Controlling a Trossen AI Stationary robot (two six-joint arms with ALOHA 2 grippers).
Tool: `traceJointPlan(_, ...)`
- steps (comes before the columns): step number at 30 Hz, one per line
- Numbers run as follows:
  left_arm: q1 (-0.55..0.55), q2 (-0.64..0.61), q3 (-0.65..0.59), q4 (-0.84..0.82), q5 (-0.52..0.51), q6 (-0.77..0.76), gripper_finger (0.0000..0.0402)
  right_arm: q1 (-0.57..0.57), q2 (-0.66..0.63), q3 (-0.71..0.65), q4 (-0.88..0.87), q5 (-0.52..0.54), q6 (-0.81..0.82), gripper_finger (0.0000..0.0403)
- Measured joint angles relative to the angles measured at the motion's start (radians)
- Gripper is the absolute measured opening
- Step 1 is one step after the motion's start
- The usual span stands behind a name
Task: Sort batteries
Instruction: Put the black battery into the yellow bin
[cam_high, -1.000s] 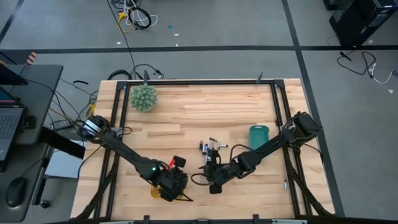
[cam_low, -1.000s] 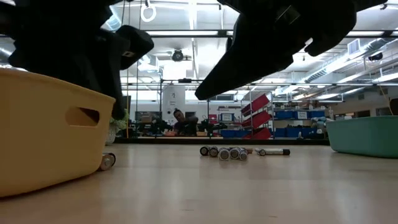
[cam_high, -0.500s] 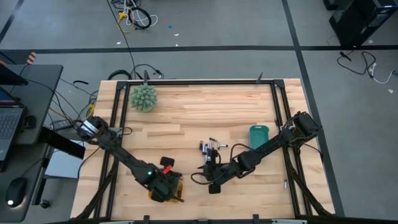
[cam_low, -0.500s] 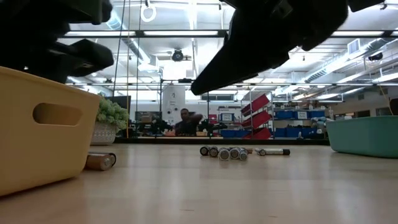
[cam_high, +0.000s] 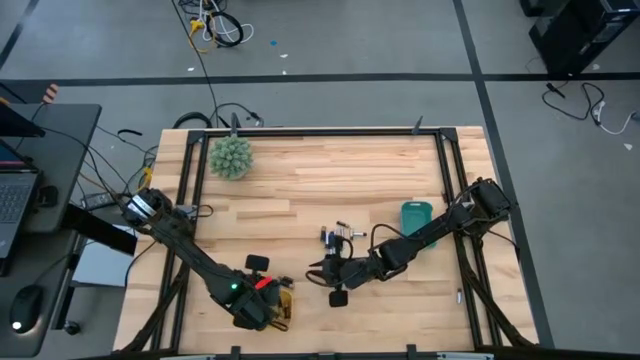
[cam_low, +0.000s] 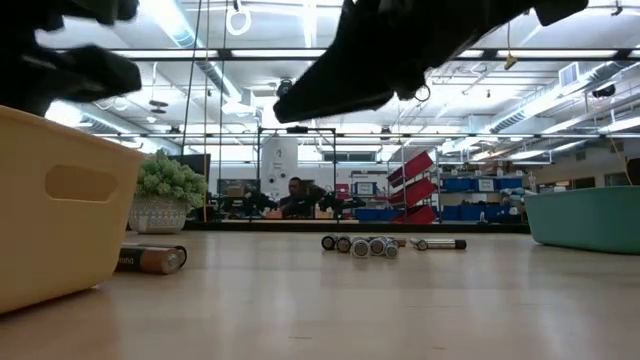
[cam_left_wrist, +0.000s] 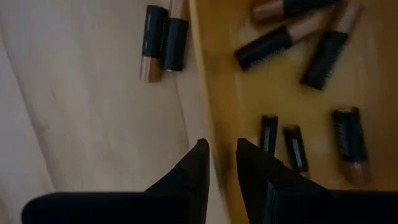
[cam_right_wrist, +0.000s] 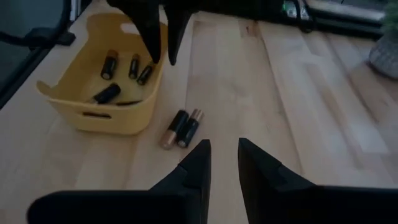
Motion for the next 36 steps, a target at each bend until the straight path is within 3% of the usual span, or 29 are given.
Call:
traceJointPlan(14,-0.006,0.000,0.117,-0.160,-0.067,-0.003,0.0078,-0.010,0.001,0.000,0.002,-0.022,-0.028,0.0048)
traceJointPlan(17,-0.006,0.000,0.118,-0.165,-0.087,-0.003,0.0078,-0.012,0.033,0.000,0.037,-0.032,-0.029,0.0043)
traceJointPlan(20,-0.006,0.000,0.118,-0.177,-0.116,-0.004,0.0078,-0.015,0.108,0.001,0.137,-0.107,-0.038,0.0035)
traceJointPlan(24,-0.003,-0.001,0.122,-0.226,-0.139,-0.040,0.0078,-0.013,0.144,0.013,0.145,-0.088,-0.034,0.0017)
traceJointPlan(28,0.002,-0.002,0.148,-0.309,-0.199,-0.090,0.0078,-0.016,0.161,0.030,0.185,-0.110,-0.035,0.0002)
traceJointPlan(36,0.009,-0.002,0.156,-0.324,-0.428,-0.112,0.0078,-0.026,0.298,0.069,0.274,-0.212,-0.025,0.0001)
